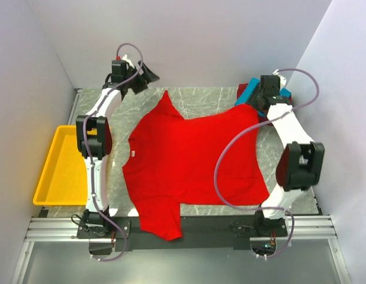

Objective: Fold and stack the t-shirts
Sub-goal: Flatten the tshirt out

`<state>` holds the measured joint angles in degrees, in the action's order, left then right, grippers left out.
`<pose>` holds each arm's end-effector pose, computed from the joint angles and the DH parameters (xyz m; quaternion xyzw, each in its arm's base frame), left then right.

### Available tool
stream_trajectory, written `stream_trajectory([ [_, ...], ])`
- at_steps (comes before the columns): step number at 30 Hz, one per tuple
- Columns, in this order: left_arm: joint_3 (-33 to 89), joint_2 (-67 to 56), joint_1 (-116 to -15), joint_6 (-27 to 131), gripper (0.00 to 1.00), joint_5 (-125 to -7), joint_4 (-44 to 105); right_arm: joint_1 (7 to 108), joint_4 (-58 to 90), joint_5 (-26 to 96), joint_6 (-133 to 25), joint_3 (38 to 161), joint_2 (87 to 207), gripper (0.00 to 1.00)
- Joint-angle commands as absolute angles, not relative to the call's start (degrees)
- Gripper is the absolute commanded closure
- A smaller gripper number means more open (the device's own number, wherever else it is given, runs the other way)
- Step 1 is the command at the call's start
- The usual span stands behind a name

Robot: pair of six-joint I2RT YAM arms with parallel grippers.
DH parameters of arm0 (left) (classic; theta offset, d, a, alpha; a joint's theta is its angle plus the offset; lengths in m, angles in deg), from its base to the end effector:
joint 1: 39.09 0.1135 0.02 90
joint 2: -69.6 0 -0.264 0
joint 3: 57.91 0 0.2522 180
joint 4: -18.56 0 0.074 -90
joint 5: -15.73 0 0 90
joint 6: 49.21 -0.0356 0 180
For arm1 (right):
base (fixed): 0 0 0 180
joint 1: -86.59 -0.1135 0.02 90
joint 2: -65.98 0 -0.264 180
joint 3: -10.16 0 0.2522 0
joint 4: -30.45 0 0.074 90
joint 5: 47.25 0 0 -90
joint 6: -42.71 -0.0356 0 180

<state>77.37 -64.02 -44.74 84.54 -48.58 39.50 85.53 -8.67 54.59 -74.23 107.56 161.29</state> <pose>0.5501 -0.0699 0.2769 -0.1379 0.7936 -0.4005 0.4368 0.3834 -0.0002 0.3200 0.2442 0.8574 0.0177 0.4527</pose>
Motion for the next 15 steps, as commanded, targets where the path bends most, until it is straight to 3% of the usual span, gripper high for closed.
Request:
stream_trajectory([
  [1, 77.3, -53.4, -45.9, 80.4, 0.01, -47.4, 39.5, 85.9, -10.2, 48.8, -73.7, 113.1, 162.2, 0.36],
  [2, 76.3, -52.2, -45.9, 79.4, 0.01, -47.4, 40.7, 85.9, -10.1, 48.4, -73.6, 112.6, 161.9, 0.24],
  [5, 71.9, -47.4, -46.0, 76.1, 0.01, -47.9, 47.0, 85.8, -10.8, 47.9, -74.1, 109.7, 159.5, 0.16],
  [15, 40.8, -31.2, -47.3, 72.2, 0.01, -46.2, 53.3, 78.9, -11.1, 43.1, -78.2, 89.8, 147.8, 0.16],
])
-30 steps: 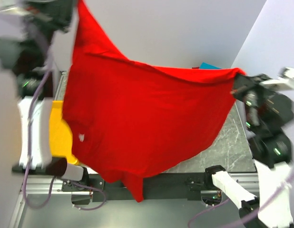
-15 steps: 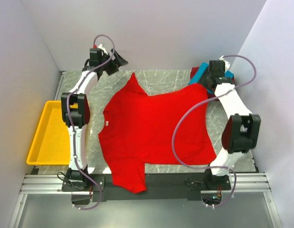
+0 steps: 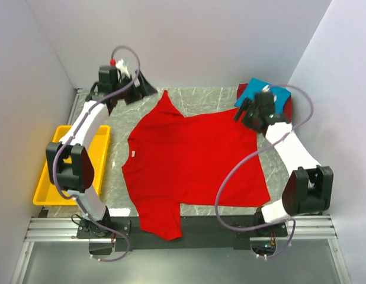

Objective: Fold and stack the t-shirts
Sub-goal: Fold the tshirt

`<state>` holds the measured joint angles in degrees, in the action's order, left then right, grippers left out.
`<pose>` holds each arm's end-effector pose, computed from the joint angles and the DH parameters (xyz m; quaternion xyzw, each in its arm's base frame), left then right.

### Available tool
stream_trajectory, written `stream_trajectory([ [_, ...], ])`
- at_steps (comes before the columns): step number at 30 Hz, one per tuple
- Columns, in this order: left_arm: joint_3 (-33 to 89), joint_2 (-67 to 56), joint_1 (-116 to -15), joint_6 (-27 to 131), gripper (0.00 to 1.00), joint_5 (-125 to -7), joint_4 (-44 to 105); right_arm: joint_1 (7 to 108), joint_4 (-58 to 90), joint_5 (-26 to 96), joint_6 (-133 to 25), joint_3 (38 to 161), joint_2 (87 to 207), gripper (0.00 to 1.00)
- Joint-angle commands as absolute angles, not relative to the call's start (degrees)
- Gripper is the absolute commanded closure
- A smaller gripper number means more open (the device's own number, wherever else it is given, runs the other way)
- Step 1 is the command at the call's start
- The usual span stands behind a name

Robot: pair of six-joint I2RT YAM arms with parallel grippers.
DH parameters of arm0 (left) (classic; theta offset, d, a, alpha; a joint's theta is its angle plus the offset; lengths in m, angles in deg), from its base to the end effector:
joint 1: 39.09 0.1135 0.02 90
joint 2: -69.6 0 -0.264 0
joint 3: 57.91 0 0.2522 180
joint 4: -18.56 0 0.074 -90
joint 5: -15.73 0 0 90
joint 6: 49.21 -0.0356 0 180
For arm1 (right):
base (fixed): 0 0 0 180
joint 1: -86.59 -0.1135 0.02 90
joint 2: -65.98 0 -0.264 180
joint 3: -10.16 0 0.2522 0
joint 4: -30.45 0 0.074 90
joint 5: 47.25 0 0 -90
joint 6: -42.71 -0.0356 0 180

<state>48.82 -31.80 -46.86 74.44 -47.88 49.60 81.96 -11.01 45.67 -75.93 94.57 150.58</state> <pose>0.4127 -0.0723 0.3498 -0.0662 0.8306 -0.3640 0.4162 0.3283 0.0248 0.3027 0.1999 0.8899 0.0949 0.3989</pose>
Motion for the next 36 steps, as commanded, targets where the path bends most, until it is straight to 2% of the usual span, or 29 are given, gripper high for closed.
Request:
stream_trajectory([
  [1, 38.8, -30.5, -47.4, 71.9, 0.01, -46.2, 53.2, 77.9, -11.2, 43.1, -78.9, 88.4, 146.2, 0.16],
  [8, 20.7, -25.4, -48.6, 72.8, 0.01, -47.6, 49.6, 71.3, -8.9, 43.7, -85.2, 76.6, 140.8, 0.16],
  [14, 16.2, -26.7, -48.6, 72.3, 0.00, -47.7, 47.7, 70.2, -6.4, 43.6, -88.9, 69.0, 139.7, 0.17],
  [23, 19.3, -32.6, -48.5, 70.8, 0.00, -51.1, 49.1, 70.2, -5.4, 44.2, -89.0, 68.6, 145.2, 0.17],
  [36, 31.8, -46.0, -48.4, 67.7, 0.01, -53.4, 52.3, 71.1, -9.3, 46.1, -88.9, 79.0, 160.7, 0.17],
])
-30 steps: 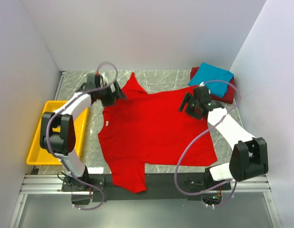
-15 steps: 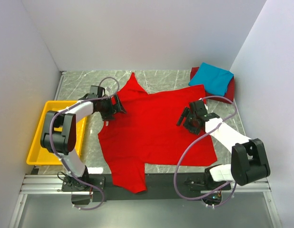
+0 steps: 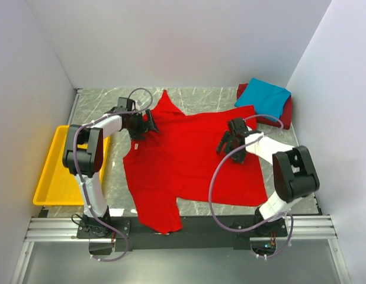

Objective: Fold and stack the t-shirts
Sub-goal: Fold the tshirt

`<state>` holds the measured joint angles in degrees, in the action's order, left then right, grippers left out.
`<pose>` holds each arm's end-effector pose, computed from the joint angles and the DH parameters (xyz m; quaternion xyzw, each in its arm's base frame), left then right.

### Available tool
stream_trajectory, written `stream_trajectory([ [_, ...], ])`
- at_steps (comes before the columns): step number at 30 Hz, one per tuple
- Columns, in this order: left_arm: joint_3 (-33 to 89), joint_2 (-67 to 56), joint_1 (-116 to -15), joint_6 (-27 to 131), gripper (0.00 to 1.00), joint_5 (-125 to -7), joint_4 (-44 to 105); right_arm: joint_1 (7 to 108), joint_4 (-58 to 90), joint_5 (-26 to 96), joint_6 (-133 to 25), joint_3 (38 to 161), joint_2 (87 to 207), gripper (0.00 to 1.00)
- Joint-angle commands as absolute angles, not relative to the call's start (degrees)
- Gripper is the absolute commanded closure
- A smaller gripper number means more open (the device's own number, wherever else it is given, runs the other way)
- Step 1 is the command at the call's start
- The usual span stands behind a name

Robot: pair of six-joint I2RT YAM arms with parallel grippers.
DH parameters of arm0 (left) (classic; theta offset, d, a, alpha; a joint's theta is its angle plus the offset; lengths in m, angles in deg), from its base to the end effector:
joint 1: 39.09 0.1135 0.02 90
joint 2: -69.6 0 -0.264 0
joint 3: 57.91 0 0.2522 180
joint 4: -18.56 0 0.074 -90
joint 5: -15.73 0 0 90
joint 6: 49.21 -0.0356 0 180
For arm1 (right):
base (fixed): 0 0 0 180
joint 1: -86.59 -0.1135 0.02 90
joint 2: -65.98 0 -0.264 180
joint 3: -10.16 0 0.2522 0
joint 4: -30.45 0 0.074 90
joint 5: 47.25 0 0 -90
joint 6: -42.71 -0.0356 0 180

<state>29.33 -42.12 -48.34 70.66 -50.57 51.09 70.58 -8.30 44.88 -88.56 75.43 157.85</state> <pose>0.3977 -0.0793 0.1648 -0.1106 0.9337 -0.2786 0.1959 0.2886 0.0814 0.1648 0.2174 0.9523 0.0864 0.1960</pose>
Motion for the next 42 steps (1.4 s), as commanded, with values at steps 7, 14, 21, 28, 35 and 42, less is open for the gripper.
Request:
stream_trajectory([
  [7, 40.7, -52.1, -48.3, 66.8, 0.01, -53.5, 54.5, 72.7, -13.4, 44.8, -86.8, 87.3, 168.2, 0.17],
  [14, 53.0, -60.0, -48.3, 67.1, 0.01, -52.8, 56.8, 76.5, -19.4, 43.9, -83.5, 100.1, 176.8, 0.18],
  [21, 64.3, -67.1, -48.4, 69.0, 0.00, -51.2, 57.5, 79.8, -26.0, 43.2, -79.6, 111.8, 183.0, 0.18],
  [28, 69.1, -67.1, -48.5, 71.8, 0.00, -48.1, 53.6, 80.5, -27.7, 41.5, -74.5, 119.7, 185.5, 0.18],
  [35, 68.9, -59.0, -48.5, 73.1, 0.01, -49.2, 53.3, 79.9, -27.6, 39.6, -73.5, 120.8, 182.0, 0.20],
  [42, 51.3, -44.9, -48.6, 71.1, 0.01, -49.5, 52.2, 74.5, -25.0, 42.0, -75.3, 111.0, 173.8, 0.21],
])
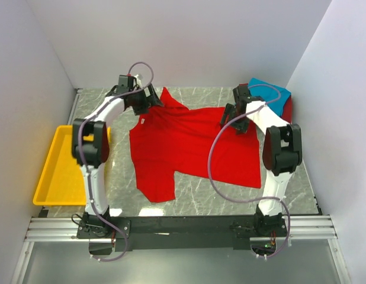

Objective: Fold and stack the t-shirts
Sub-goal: Fold the tshirt

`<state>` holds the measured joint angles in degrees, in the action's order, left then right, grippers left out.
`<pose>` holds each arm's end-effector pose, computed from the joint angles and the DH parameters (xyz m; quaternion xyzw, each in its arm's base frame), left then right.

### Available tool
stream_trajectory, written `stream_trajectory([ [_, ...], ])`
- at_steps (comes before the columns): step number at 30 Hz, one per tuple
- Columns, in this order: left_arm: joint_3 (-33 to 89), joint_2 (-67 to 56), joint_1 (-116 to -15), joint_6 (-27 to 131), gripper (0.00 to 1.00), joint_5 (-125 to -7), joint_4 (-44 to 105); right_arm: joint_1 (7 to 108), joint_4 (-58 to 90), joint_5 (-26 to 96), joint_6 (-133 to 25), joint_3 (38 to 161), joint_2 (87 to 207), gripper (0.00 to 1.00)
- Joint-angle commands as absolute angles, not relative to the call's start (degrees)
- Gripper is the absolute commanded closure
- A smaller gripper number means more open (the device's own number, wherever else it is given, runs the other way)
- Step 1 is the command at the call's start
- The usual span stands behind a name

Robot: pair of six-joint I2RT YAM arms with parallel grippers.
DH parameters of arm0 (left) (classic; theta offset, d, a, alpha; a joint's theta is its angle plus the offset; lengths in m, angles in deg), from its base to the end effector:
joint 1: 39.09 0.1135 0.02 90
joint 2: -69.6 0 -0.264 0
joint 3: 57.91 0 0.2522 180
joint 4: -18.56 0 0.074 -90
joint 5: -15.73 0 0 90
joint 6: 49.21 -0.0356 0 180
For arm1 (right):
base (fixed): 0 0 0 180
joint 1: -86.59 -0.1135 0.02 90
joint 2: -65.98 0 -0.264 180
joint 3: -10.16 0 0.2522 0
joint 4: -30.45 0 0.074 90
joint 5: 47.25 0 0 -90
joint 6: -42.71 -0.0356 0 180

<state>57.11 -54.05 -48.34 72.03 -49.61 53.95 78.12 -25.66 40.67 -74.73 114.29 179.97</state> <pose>0.4833 -0.0938 0.2215 -0.0897 0.8987 -0.3165 0.2900 0.4157 0.0632 0.2114 0.1574 0.9652 0.0810 0.1925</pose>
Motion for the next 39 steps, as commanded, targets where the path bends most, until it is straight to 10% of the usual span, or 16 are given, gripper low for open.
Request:
stream_trajectory([
  [1, 49.0, -42.0, -48.6, 70.7, 0.01, -49.6, 52.0, 73.6, -24.6, 42.6, -76.5, 107.7, 171.2, 0.21],
  [13, 24.8, -28.5, -48.8, 68.1, 0.00, -49.0, 49.8, 63.6, -17.8, 44.2, -87.5, 86.8, 159.1, 0.21],
  [39, 34.2, -48.0, -48.9, 72.3, 0.01, -56.2, 49.2, 73.7, -14.5, 42.9, -79.6, 90.0, 171.4, 0.20],
])
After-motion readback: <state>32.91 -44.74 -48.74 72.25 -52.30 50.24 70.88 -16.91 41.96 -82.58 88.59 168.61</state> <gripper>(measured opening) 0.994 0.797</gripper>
